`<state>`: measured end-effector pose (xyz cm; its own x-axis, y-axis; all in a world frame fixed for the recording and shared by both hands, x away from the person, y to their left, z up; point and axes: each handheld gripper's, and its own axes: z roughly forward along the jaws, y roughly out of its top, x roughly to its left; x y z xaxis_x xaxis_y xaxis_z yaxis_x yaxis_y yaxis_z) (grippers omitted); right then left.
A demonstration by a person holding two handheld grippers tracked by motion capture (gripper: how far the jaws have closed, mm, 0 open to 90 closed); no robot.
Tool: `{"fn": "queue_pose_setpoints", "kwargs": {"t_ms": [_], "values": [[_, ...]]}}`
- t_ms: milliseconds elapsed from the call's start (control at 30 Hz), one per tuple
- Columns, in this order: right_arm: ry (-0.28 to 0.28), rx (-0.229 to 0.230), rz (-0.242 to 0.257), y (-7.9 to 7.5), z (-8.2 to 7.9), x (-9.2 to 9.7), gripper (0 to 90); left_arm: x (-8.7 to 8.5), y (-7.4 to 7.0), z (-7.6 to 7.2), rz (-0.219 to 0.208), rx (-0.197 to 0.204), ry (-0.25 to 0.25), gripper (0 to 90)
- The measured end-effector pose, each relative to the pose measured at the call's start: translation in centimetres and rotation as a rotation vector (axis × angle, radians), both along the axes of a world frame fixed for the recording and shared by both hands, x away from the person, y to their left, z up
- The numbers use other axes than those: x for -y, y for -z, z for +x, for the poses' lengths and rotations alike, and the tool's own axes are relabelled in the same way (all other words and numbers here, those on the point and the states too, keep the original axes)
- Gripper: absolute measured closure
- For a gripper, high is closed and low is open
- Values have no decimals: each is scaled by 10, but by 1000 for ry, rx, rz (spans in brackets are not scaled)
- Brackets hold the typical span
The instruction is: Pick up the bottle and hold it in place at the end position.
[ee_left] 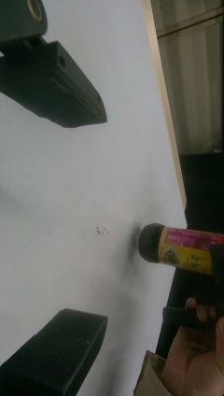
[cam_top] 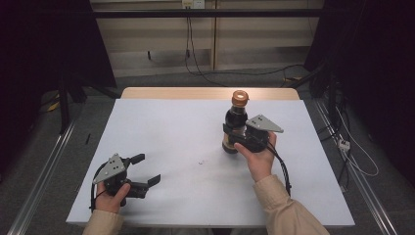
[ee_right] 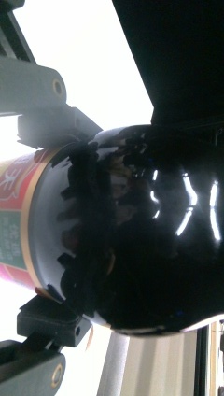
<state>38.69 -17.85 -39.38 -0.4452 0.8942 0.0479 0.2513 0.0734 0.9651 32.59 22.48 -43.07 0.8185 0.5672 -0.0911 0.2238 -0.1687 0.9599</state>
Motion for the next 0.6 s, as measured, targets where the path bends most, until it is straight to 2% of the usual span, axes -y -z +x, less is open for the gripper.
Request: {"fn": "queue_pose_setpoints", "kwargs": {"t_ms": [200,500,533,600], "values": [[-9,0,1,0,5,-8,309,0,0,0,-11,-1,1,43],[-18,-3,-2,2,9,-15,309,-1,-1,0,-7,3,0,43],[-19,-3,0,2,10,-16,308,-2,-1,1,3,14,3,43],[-20,-2,1,2,11,-16,309,-1,0,0,-5,1,3,43]]}}
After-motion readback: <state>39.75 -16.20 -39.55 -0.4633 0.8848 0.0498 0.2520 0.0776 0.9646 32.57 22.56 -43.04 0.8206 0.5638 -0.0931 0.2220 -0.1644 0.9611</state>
